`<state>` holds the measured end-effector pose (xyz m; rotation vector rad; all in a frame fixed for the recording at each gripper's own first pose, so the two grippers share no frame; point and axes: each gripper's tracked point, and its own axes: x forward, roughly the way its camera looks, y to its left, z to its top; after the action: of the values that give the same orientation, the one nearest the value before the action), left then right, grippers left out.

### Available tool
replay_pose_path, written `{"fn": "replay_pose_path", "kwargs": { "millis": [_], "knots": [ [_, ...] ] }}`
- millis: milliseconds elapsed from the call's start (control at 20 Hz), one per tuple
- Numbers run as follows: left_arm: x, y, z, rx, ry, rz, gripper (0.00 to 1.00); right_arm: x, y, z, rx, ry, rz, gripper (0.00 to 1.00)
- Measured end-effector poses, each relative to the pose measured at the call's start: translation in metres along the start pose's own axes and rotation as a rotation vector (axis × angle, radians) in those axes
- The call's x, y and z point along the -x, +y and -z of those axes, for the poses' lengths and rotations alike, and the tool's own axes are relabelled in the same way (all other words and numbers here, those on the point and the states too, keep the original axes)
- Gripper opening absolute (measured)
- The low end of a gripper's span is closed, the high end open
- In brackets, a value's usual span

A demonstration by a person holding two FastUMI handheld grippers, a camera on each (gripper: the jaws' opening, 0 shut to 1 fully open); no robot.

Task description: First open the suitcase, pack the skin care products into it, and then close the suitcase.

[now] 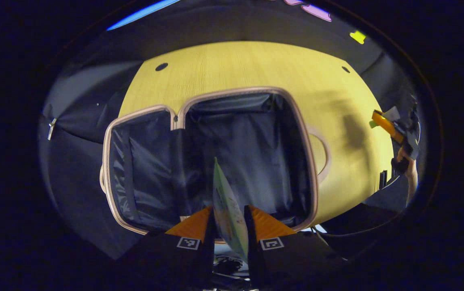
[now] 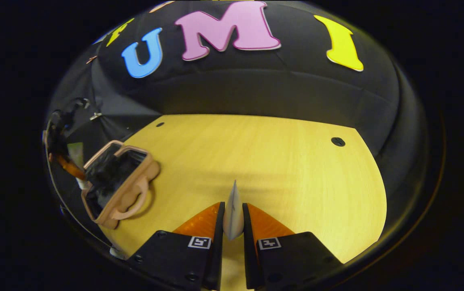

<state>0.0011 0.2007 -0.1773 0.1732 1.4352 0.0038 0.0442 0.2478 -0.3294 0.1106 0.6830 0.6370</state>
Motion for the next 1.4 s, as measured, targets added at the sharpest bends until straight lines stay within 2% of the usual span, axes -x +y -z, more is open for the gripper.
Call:
{"fn": "replay_pose_path", "kwargs": {
  "millis": [50,100,150,250,350,400,450,500,600,750,800,900,950,1050,1150,1300,1350,1400],
  "knots": [
    [-0.014,0.002,0.002,-0.018,0.034,-0.007,0.36,0.010,0.016,-0.002,0.007,-0.011,-0.016,0.27],
    [-0.027,0.006,0.004,-0.039,0.060,-0.011,0.39,0.018,0.030,-0.004,-0.005,-0.022,-0.032,0.27],
    [-0.044,0.011,0.005,-0.042,0.084,-0.023,0.39,0.028,0.054,-0.006,-0.031,-0.030,-0.075,0.27],
    [-0.074,0.013,0.010,-0.020,0.126,-0.022,0.40,0.040,0.082,-0.007,-0.028,-0.035,-0.106,0.27],
    [-0.089,0.024,0.005,-0.032,0.119,-0.076,0.39,0.048,0.104,-0.009,0.013,-0.039,-0.113,0.27],
    [-0.091,0.023,0.005,-0.054,0.106,-0.075,0.46,0.049,0.118,-0.010,0.018,-0.035,-0.124,0.27],
    [-0.088,0.016,0.002,-0.078,0.072,-0.060,0.48,0.048,0.129,-0.011,0.017,-0.027,-0.135,0.27],
    [-0.081,0.014,-0.001,-0.094,0.035,-0.063,0.52,0.047,0.144,-0.011,0.015,-0.012,-0.155,0.27],
    [-0.054,0.006,-0.007,-0.106,-0.076,-0.043,0.75,0.043,0.173,-0.010,0.006,0.024,-0.197,0.27],
    [0.001,-0.008,-0.008,-0.062,-0.233,0.064,0.74,0.033,0.226,-0.022,0.003,0.043,-0.284,0.27],
    [0.025,-0.002,-0.009,-0.046,-0.295,0.078,0.74,0.026,0.241,-0.024,0.002,0.059,-0.309,0.27],
    [0.062,0.030,-0.005,-0.024,-0.405,0.043,0.74,0.010,0.267,-0.019,-0.016,0.140,-0.329,0.27],
    [0.073,0.054,0.002,-0.008,-0.445,-0.009,0.74,-0.005,0.285,-0.016,-0.054,0.198,-0.333,0.27],
    [0.082,0.112,0.035,0.096,-0.498,-0.130,0.75,-0.023,0.319,-0.002,-0.137,0.304,-0.362,0.27],
    [0.077,0.142,0.083,0.226,-0.475,-0.125,0.75,-0.046,0.339,0.028,-0.167,0.421,-0.338,0.27],
    [0.060,0.189,0.161,0.444,-0.383,-0.135,0.75,-0.069,0.347,0.084,-0.253,0.649,-0.221,0.27],
    [0.063,0.209,0.189,0.493,-0.373,-0.161,0.73,-0.074,0.343,0.096,-0.262,0.682,-0.179,0.27],
    [0.069,0.226,0.209,0.512,-0.363,-0.198,0.73,-0.079,0.340,0.102,-0.271,0.695,-0.142,0.21]
  ]
}}
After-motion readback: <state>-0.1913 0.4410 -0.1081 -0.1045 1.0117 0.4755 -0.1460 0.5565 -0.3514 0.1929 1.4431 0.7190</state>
